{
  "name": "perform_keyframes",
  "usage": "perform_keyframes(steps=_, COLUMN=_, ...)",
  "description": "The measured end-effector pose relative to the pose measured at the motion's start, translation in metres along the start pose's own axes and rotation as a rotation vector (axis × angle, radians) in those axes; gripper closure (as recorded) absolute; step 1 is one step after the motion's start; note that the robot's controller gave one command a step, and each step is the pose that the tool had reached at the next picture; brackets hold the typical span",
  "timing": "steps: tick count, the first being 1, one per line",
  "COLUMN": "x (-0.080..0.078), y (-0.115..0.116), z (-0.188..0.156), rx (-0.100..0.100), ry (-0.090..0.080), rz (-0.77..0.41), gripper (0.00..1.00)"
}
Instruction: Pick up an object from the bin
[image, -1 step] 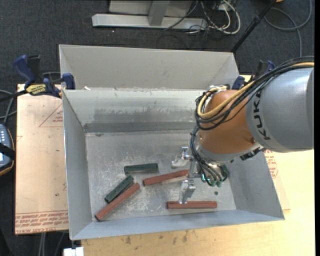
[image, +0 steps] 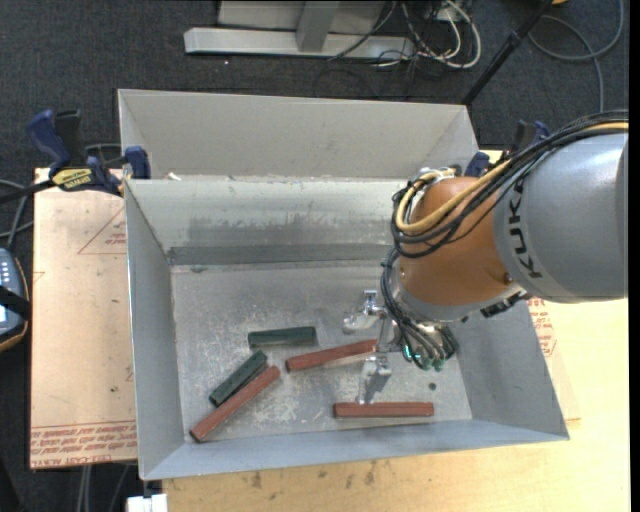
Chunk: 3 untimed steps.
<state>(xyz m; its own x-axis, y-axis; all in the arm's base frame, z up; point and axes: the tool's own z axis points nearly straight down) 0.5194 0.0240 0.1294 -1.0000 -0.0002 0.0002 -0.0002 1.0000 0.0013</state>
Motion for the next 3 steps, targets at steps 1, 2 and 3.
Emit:
perform_keyframes(steps=1, x=-0.049, y=0.036, z=0.050, rx=-0.001, ry=-0.017, rz=-0.091, gripper=1.00)
perform_keyframes(steps=2, x=-0.049, y=0.036, z=0.050, rx=-0.001, ry=-0.017, rz=-0.091, gripper=1.00)
perform_keyframes(steps=3, x=-0.067, y=0.055, z=-0.078, rx=0.000, ry=-0.003, rz=-0.144, gripper=1.00)
